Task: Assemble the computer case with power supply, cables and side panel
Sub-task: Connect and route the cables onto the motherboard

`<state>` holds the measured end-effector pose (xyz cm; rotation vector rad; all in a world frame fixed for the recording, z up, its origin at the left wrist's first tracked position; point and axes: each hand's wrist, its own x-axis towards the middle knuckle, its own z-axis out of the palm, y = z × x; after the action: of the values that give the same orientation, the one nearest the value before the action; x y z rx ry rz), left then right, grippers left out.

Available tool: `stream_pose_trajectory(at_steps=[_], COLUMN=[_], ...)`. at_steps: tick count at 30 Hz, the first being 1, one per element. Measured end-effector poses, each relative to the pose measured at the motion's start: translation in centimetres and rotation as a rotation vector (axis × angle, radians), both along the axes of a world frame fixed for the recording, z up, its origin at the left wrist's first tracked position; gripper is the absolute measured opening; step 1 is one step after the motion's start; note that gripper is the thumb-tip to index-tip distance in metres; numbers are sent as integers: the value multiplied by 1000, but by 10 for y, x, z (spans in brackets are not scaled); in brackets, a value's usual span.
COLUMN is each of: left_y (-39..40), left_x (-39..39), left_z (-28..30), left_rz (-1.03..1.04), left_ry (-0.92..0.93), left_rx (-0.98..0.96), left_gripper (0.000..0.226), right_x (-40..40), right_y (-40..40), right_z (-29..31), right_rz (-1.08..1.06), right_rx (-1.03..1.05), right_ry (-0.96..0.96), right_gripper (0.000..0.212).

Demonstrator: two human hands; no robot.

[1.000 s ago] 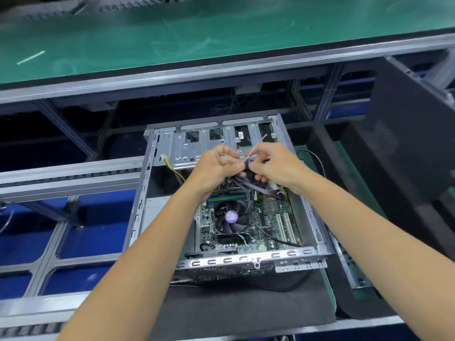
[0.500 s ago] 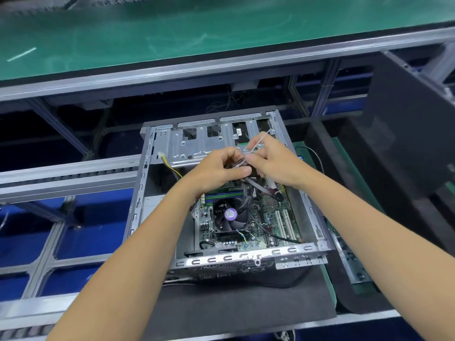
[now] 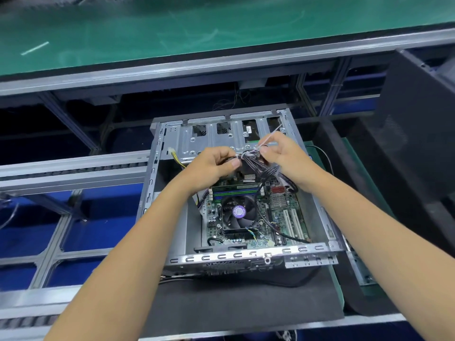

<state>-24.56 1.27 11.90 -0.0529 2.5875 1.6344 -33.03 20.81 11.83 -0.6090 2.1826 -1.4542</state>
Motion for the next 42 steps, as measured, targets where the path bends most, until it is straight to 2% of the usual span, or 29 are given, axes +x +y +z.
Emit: stream_pose_trajectory(at_steps=[2, 5, 6, 8, 11, 14, 17, 19, 21, 25, 29, 34, 39, 42], left_y=[1, 0, 0, -1, -2, -2, -8, -16, -21, -20, -7, 5, 10, 13], left_x=[1, 0, -1, -4, -9, -11, -8, -4, 0, 2, -3, -6, -9, -9], left_z=[0, 0, 0, 1, 3, 4, 4, 3, 0, -6, -10, -11, -4, -1], left_rz=[12, 76, 94, 113, 142, 153, 143, 91, 26, 1, 119, 170, 136, 87], left_ry=[-18, -69, -80, -98, -130, -157, -142, -116, -80, -15, 11, 27, 32, 36], left_rx=[57, 190, 237, 300, 319, 317, 512, 661, 706, 658, 476, 431, 263, 100], left_gripper=[15, 9, 8, 11, 19, 19, 11, 22, 30, 23, 25, 34, 39, 53], right_x=[-1, -2, -1, 4, 12, 15, 18, 18, 19, 26, 35, 38, 43, 43], right_y=[2, 11, 15, 19, 21, 19, 13, 12, 12, 9, 6, 4, 2, 2], right_z=[1, 12, 19, 31, 38, 30, 19, 12, 6, -2, -8, -10, -15, -18], right_rz=[-70, -225, -179, 69, 343, 379, 331, 305, 289, 315, 431, 409, 428, 365], right_rx=[2, -48, -105, -148, -4, 123, 173, 207, 193, 155, 273, 284, 348, 321], right_ry=[18, 169, 154, 82, 116, 141, 164, 170, 123, -9, 36, 76, 127, 182], right_gripper=[8, 17, 22, 30, 34, 30, 15, 15, 16, 22, 21, 16, 15, 17])
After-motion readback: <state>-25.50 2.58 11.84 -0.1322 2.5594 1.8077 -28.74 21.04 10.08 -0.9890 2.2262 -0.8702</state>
